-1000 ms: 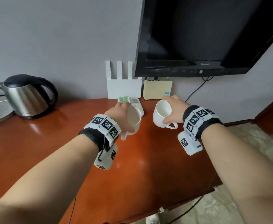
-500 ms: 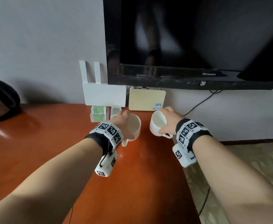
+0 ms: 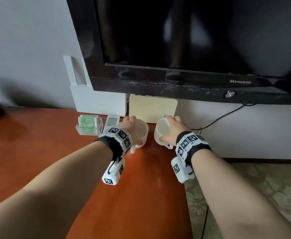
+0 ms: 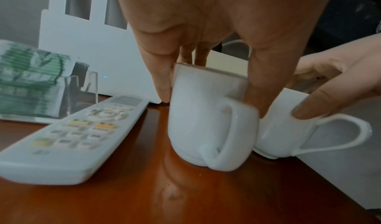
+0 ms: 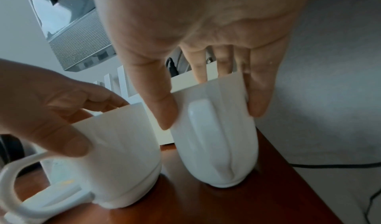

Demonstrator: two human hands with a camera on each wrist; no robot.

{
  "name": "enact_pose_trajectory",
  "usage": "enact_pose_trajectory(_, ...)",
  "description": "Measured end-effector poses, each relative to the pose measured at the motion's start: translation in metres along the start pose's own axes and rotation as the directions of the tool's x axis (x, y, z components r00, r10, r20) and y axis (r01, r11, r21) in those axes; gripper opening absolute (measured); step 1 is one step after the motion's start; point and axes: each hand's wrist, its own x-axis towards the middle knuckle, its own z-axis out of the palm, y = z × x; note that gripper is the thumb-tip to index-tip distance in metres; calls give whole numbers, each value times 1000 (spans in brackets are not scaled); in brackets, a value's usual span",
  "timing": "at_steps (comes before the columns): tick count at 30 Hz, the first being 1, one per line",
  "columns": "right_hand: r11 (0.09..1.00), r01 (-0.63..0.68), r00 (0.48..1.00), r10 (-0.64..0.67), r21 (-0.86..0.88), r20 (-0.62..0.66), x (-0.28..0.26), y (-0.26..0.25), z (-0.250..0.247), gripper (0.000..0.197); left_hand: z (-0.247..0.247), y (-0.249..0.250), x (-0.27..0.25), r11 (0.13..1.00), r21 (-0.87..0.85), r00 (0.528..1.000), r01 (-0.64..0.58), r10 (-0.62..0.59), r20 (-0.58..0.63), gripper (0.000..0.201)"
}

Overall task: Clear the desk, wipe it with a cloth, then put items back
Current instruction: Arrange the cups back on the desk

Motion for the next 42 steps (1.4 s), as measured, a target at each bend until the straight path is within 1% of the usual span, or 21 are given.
enact_pose_trajectory(6, 1000, 17, 1000, -17, 6, -22, 13, -2, 1, 77, -5, 11, 15, 999, -22, 1000, 30, -30, 7, 93)
enact_pose_trajectory(9, 1000, 26, 999, -25, 12, -23, 14, -2, 2, 78, -5, 13, 18, 1000, -8, 1000, 14, -14, -2, 92)
enact_pose_trajectory(13, 998, 43, 999, -43, 43, 0, 11, 1, 2, 85, -5, 12, 17, 1000, 7, 1000, 9, -9, -10, 100)
enact_pose_trajectory(16, 998, 27, 999, -28, 48, 20, 10, 1, 0, 84, -8, 11, 16, 999, 47, 1000, -2, 4, -25, 101)
enact_pose_trajectory(21, 998, -11, 1000, 11, 69, 4, 9, -7, 1, 83, -12, 12, 17, 998, 66, 1000, 6, -4, -29, 91)
enact_pose_trajectory(27, 994, -39, 999, 41, 101, -20, 2, -12, 5, 83, -6, 12, 14, 999, 34, 997, 13, -11, -72, 96)
enact_pose_trajectory(29, 994, -39, 998, 45, 103, -48, -4, -15, 5, 84, -6, 9, 9, 1000, 20, 996, -1, 3, -87, 101)
enact_pose_trajectory(31, 995, -29, 995, 38, 99, -87, -13, -22, 2, 82, -10, 5, 0, 1000, 7, 994, -27, 27, -110, 100)
enact_pose_trajectory(35, 997, 47, 983, -34, 66, -182, -35, -49, -8, 78, -22, -13, -28, 995, -3, 974, -102, 99, -205, 95)
enact_pose_trajectory(39, 985, 131, 968, -104, 108, -227, -68, -86, -14, 73, -32, -48, -67, 987, -18, 940, -163, 149, -306, 87)
enact_pose_trajectory(42, 977, 165, 957, -126, 133, -263, -92, -116, -5, 71, -40, -86, -97, 985, -31, 921, -167, 145, -362, 84)
